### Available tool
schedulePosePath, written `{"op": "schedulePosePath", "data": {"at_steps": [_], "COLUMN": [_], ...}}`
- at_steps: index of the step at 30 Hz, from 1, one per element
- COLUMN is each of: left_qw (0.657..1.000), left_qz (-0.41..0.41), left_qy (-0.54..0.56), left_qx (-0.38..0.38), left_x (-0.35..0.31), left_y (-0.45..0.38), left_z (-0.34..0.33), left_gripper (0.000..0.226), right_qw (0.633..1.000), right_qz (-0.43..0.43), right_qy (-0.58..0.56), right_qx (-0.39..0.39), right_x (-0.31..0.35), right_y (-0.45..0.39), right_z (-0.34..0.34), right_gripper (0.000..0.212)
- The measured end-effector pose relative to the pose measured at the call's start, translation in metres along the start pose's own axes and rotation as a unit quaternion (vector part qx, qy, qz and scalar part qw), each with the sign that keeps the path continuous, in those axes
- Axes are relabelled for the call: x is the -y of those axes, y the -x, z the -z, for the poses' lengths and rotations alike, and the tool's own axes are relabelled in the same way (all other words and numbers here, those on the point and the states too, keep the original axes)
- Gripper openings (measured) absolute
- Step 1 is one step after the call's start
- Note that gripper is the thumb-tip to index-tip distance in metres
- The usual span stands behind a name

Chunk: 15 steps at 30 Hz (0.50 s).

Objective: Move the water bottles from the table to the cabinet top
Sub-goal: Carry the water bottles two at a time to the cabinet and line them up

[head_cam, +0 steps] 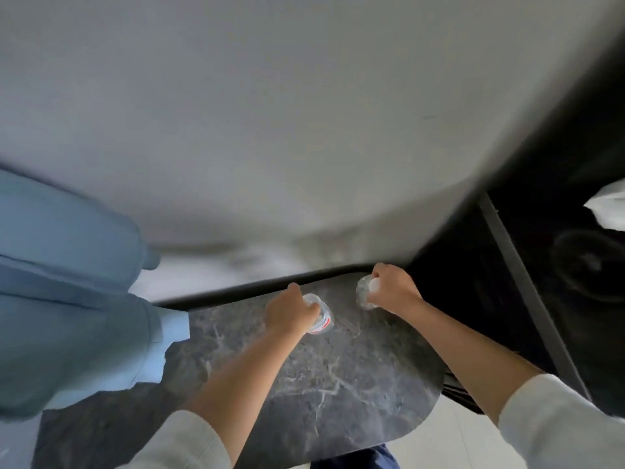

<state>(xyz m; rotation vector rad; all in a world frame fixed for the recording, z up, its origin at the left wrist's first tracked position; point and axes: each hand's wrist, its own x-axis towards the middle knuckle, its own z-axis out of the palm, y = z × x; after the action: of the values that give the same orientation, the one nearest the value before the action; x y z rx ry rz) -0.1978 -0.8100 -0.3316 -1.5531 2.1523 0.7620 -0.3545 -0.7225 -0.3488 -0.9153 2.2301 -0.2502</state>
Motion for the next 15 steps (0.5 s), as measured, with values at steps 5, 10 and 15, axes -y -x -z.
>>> {"op": "schedulePosePath", "data": {"at_steps": [5,10,15], "left_qw": [1.0,1.0,0.998], "left_qz": [0.004,-0.005,-0.033], "left_qy": [-0.001,-0.001,-0.032], "left_qx": [-0.003,-0.015,-0.033], "left_x": [-0.019,-0.033,-0.043], "left_y": [-0.029,-0.05,-0.068], "left_z": [-0.011,-0.012,-0.011], "left_gripper": [0.027,0.031,0.028], "right_qw": [1.0,1.0,0.999], "right_qz": [0.009,0.024,0.03], "right_qy": [-0.001,-0.007,-0.001], "right_qx": [-0.004,0.006,0.013], "right_x": [0.001,0.008,0.009], "right_y": [-0.033,-0.049,-0.063], "right_z": [-0.003,-0.008,-0.014], "right_gripper": [0.014,0.013,0.016]}}
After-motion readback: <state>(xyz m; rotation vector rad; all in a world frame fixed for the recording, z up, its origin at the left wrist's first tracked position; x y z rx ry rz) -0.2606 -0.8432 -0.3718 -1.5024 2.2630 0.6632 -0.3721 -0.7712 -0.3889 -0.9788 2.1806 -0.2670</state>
